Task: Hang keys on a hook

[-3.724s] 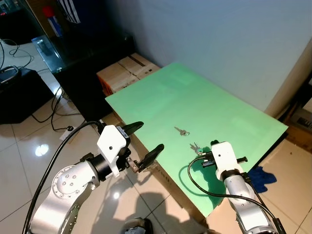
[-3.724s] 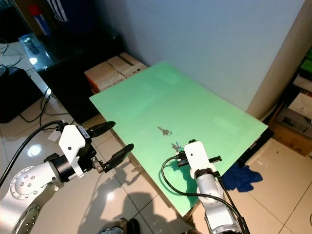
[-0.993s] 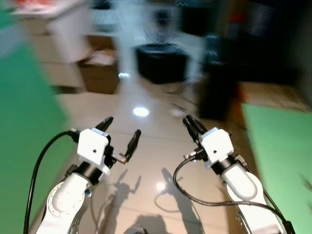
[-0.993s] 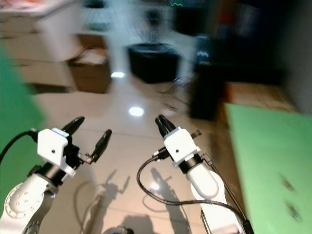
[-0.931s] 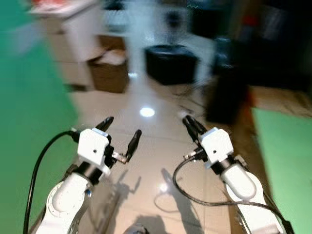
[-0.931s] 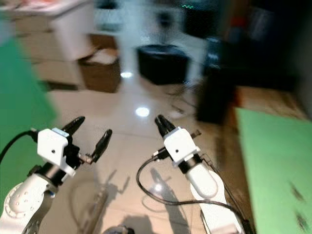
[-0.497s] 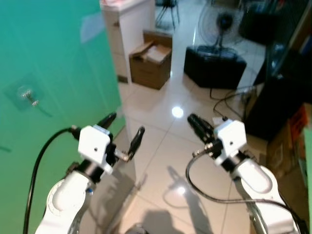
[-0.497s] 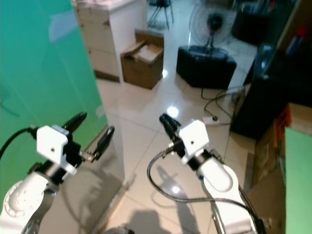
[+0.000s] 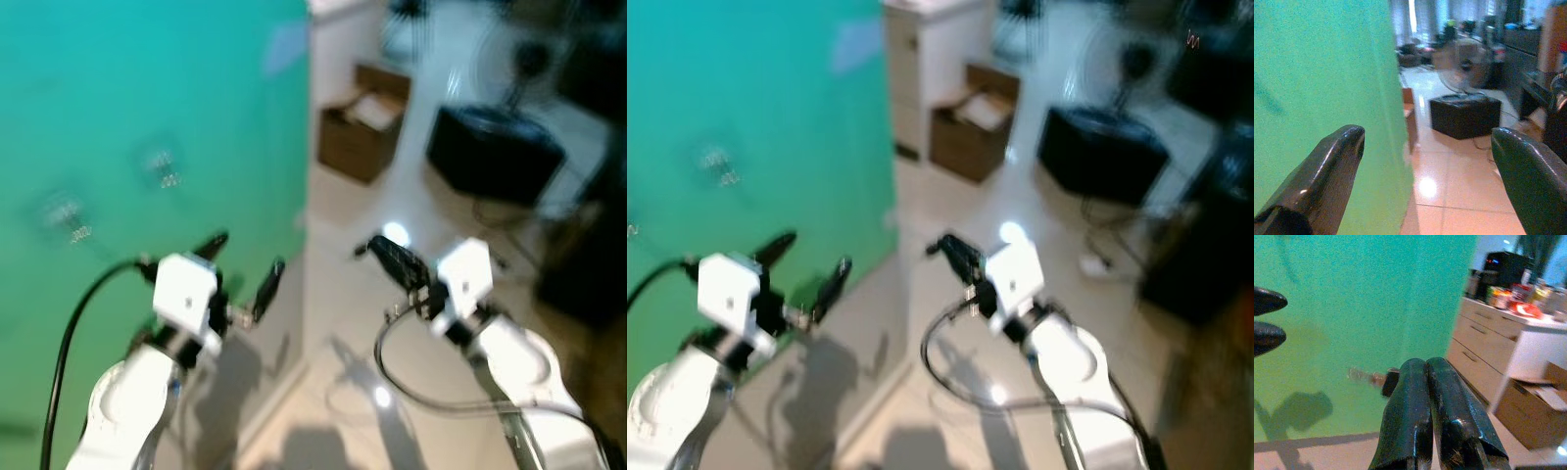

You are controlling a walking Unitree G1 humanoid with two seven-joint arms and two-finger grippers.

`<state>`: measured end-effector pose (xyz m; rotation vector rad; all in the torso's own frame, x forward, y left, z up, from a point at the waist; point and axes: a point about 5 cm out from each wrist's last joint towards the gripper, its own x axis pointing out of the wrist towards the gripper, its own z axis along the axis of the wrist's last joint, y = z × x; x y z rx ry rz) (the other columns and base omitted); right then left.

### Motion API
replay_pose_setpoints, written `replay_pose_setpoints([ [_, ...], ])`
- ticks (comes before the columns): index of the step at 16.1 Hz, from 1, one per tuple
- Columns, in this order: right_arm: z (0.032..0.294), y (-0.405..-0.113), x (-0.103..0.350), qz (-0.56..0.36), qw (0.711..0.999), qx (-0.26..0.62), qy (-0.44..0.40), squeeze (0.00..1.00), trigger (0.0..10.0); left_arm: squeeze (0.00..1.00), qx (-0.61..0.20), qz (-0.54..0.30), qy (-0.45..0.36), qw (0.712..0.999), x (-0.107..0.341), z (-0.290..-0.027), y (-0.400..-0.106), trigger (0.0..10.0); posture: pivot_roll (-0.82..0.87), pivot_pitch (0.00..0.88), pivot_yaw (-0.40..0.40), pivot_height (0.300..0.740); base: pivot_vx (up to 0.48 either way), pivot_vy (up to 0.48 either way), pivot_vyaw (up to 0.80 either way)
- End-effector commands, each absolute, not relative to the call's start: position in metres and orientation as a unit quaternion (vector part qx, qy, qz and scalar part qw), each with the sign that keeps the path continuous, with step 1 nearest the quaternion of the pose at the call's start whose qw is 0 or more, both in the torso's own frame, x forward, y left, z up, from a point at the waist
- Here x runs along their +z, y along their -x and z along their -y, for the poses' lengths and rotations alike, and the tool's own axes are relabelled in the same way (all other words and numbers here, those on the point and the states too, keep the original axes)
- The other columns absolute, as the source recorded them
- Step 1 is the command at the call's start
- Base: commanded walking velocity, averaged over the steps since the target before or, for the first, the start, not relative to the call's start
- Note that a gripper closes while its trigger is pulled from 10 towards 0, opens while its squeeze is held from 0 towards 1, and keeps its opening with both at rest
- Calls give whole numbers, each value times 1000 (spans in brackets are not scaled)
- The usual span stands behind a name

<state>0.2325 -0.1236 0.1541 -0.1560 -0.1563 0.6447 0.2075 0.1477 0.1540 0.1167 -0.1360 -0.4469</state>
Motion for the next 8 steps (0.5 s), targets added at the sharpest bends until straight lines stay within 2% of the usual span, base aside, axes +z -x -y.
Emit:
replay_pose_setpoints([
  [1,126,-232,159,81,942,318,72,0,10000,0,-229,72,-55,969,156,-146,-205,10000,54,0,26,740,0,0,800],
  [4,128,-231,160,78,942,320,70,0,10000,0,-276,70,-22,958,158,-138,-196,10000,54,0,23,740,0,0,800],
  [8,128,-231,158,73,945,313,59,0,10000,0,-264,50,-20,963,155,-139,-198,10000,52,0,21,740,0,0,800],
])
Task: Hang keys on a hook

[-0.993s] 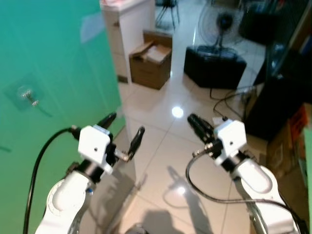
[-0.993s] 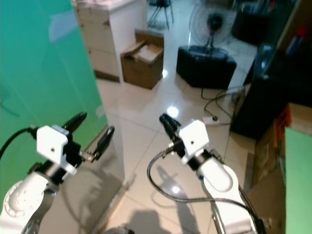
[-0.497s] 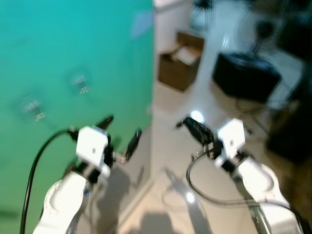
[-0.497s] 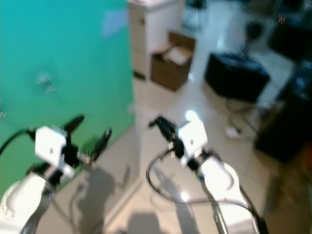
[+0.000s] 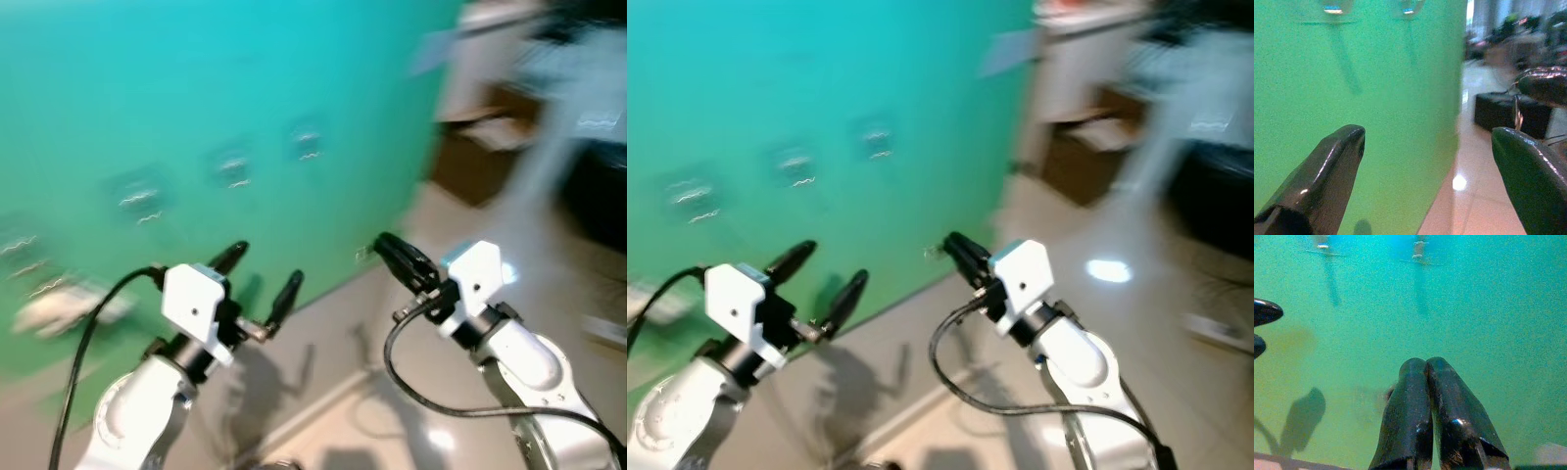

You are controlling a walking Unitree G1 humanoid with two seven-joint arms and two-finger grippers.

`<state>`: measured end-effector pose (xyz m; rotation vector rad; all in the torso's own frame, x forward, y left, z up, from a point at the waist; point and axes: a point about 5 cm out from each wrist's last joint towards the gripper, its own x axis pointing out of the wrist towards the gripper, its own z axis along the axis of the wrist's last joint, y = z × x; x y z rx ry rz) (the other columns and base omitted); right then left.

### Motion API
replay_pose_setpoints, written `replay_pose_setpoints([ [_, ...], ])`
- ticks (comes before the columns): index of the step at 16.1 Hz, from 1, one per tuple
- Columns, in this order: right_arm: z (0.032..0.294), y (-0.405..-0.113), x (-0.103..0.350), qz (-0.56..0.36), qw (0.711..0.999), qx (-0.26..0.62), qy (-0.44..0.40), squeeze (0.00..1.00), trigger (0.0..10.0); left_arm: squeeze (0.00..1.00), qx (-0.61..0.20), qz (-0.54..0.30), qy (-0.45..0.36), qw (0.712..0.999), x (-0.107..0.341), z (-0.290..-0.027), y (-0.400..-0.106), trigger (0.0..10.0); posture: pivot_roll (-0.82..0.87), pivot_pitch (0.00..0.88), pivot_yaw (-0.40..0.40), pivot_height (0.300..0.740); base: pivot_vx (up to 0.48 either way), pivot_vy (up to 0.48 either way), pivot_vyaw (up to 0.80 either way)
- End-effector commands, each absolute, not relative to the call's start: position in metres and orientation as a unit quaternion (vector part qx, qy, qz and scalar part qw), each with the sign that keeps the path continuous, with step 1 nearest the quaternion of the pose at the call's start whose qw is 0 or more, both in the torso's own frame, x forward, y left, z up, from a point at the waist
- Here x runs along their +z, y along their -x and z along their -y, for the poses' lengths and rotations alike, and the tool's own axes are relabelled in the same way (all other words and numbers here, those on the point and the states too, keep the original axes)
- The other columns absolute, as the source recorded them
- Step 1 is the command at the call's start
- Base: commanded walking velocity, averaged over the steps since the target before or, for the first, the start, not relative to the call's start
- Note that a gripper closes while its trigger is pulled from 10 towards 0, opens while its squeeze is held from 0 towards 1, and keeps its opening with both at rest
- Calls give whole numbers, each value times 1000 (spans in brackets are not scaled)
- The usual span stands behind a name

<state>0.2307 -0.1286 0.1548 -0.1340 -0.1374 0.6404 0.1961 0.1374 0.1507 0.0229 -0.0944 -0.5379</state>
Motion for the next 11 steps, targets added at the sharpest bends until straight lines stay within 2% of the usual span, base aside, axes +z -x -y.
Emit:
replay_pose_setpoints([
  [1,128,-230,157,70,946,312,59,0,10000,0,-268,49,-20,962,154,-138,-197,10000,52,0,18,740,0,0,800],
  [3,129,-228,153,64,948,307,53,0,10000,0,-275,43,-21,960,153,-137,-197,10000,52,0,18,740,-127,0,800],
  [11,132,-230,151,59,956,286,32,0,10000,0,-275,39,-33,960,152,-137,-198,10000,54,0,19,740,-331,0,0],
])
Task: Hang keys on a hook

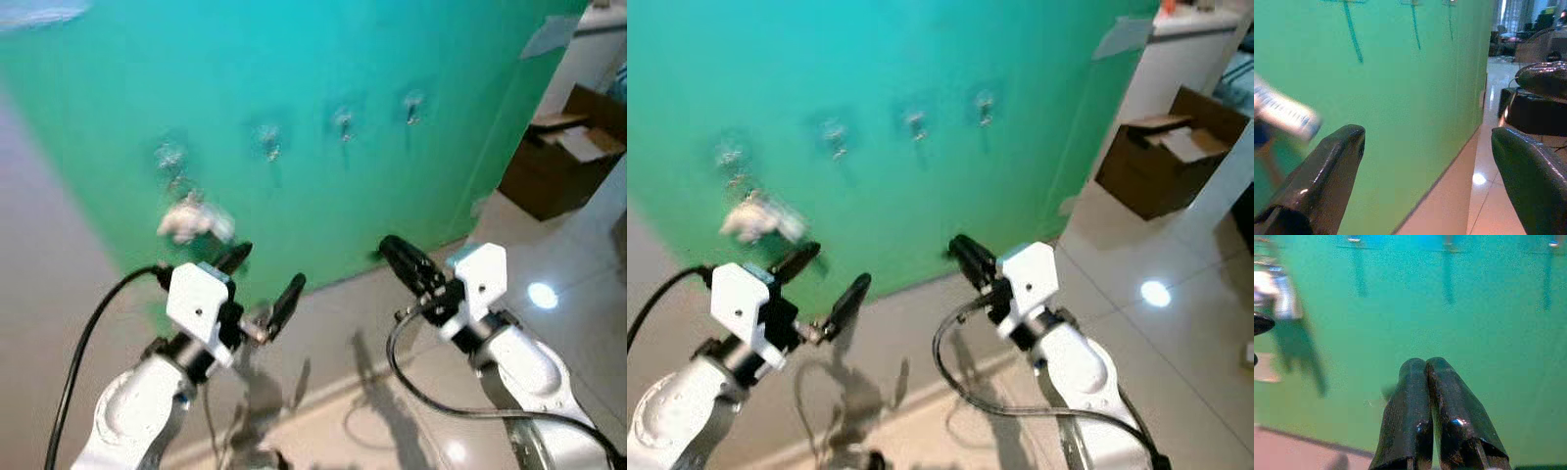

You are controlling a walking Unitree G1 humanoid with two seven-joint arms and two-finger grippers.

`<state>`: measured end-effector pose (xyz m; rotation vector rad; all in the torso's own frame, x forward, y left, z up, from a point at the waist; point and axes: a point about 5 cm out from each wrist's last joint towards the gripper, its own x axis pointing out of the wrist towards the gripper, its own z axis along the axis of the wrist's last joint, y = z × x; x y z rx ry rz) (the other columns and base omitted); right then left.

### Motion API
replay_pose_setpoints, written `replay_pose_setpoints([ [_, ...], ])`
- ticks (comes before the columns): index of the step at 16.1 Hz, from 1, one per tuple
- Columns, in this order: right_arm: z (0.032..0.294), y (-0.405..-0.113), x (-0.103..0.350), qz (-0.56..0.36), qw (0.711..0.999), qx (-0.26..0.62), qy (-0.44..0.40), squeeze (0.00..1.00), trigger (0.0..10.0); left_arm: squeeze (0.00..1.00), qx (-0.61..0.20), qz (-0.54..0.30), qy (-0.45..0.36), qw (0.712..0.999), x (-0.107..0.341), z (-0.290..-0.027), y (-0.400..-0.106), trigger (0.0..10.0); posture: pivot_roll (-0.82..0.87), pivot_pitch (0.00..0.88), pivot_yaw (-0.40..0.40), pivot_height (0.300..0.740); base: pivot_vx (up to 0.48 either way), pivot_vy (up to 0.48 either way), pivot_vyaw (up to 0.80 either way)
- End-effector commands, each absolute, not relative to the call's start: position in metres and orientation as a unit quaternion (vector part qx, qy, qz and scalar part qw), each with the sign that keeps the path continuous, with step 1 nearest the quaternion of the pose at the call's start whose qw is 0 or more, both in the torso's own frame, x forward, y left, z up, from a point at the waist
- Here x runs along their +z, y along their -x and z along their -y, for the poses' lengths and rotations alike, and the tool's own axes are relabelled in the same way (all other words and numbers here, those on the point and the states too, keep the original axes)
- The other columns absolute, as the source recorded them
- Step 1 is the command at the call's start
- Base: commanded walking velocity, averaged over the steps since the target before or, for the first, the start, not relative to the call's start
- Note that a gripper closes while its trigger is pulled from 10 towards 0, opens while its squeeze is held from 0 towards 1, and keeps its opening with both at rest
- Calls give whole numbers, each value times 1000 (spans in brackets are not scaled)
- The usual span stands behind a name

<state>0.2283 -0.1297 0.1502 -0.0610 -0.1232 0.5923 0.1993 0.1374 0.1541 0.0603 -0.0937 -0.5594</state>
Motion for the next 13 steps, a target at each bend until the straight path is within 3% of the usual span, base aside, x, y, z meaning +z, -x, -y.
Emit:
replay_pose_setpoints([
  [1,132,-231,151,59,956,285,33,0,10000,0,-274,39,-35,960,152,-138,-199,10000,54,0,19,740,-307,0,0],
  [11,135,-239,155,74,965,249,46,0,10000,0,-212,57,-80,972,153,-144,-215,10000,52,0,17,740,0,0,0],
  [13,134,-240,156,78,964,249,55,0,10000,0,-210,59,-81,973,154,-143,-216,10000,51,0,15,740,0,-324,0],
])
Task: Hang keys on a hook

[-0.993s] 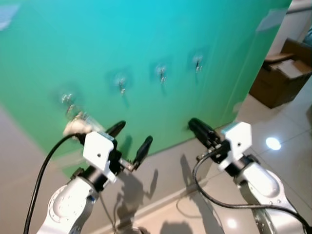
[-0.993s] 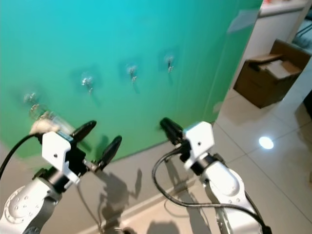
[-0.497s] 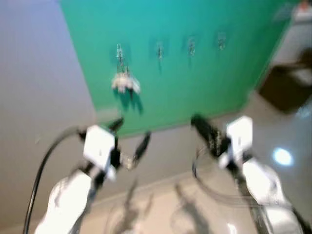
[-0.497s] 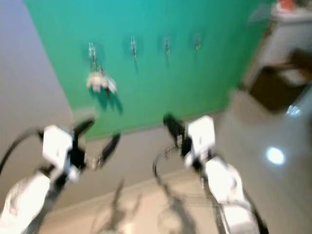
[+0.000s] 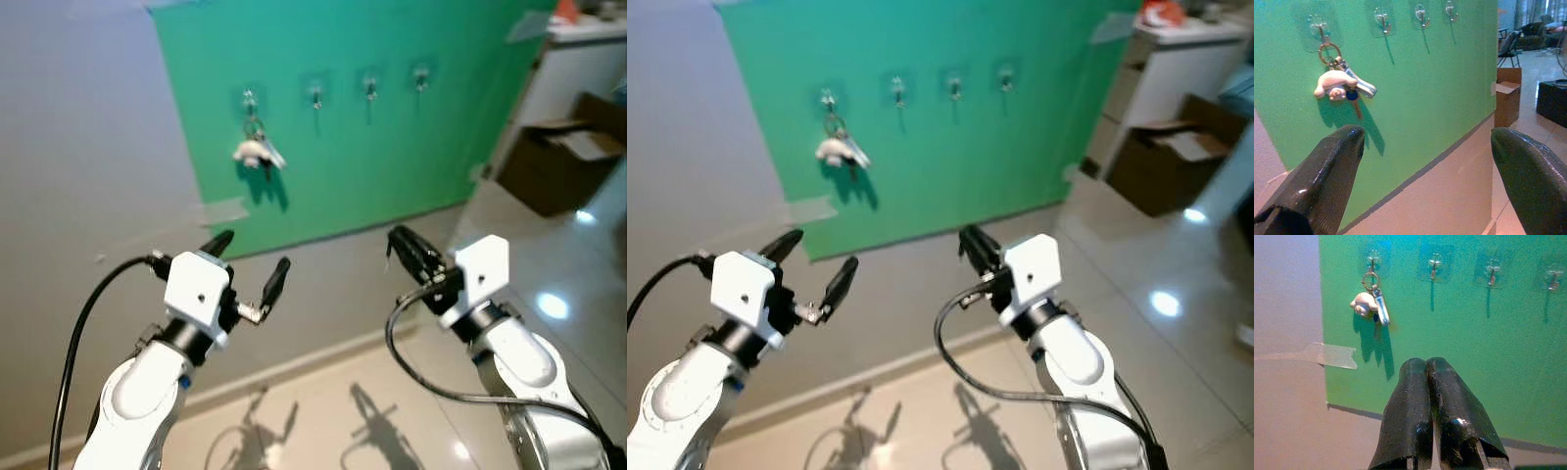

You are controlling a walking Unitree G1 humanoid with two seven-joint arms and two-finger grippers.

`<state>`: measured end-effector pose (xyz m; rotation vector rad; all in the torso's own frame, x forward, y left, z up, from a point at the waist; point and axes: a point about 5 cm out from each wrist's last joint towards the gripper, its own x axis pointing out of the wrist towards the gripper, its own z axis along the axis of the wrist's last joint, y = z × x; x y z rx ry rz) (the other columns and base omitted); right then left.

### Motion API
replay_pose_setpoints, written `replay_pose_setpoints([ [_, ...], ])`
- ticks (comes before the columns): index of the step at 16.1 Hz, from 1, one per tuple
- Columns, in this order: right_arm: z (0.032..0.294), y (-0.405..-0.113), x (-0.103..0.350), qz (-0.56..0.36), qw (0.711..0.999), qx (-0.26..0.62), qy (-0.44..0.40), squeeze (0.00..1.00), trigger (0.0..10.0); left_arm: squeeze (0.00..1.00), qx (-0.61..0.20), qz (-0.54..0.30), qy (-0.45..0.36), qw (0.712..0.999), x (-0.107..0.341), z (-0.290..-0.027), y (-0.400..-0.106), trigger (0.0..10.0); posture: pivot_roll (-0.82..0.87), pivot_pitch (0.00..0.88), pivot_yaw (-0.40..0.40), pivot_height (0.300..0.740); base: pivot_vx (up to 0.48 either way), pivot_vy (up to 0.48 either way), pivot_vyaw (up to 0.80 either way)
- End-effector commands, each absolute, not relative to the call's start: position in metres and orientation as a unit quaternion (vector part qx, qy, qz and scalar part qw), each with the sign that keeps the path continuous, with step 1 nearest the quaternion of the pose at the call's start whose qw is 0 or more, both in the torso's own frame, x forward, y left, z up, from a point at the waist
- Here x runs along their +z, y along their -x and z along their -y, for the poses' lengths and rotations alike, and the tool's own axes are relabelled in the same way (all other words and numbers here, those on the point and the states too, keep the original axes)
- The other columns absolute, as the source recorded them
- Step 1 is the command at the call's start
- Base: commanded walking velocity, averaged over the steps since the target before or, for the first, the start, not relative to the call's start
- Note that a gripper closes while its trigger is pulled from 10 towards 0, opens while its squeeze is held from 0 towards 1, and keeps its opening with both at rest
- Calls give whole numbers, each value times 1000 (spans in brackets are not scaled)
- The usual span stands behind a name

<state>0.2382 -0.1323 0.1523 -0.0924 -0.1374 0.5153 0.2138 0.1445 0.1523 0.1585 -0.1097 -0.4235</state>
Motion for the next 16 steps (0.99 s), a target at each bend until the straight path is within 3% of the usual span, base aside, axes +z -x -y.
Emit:
replay_pose_setpoints([
  [1,134,-241,157,80,964,248,56,0,10000,0,-210,60,-82,973,153,-142,-216,10000,51,0,14,740,0,-364,0],
  [8,130,-243,160,84,958,263,75,0,10000,0,-203,64,-86,973,154,-142,-218,10000,51,0,9,740,0,-364,638],
  [16,126,-245,167,89,954,284,32,0,10000,0,-193,76,-81,975,158,-145,-222,10000,50,0,3,740,0,-37,0],
])
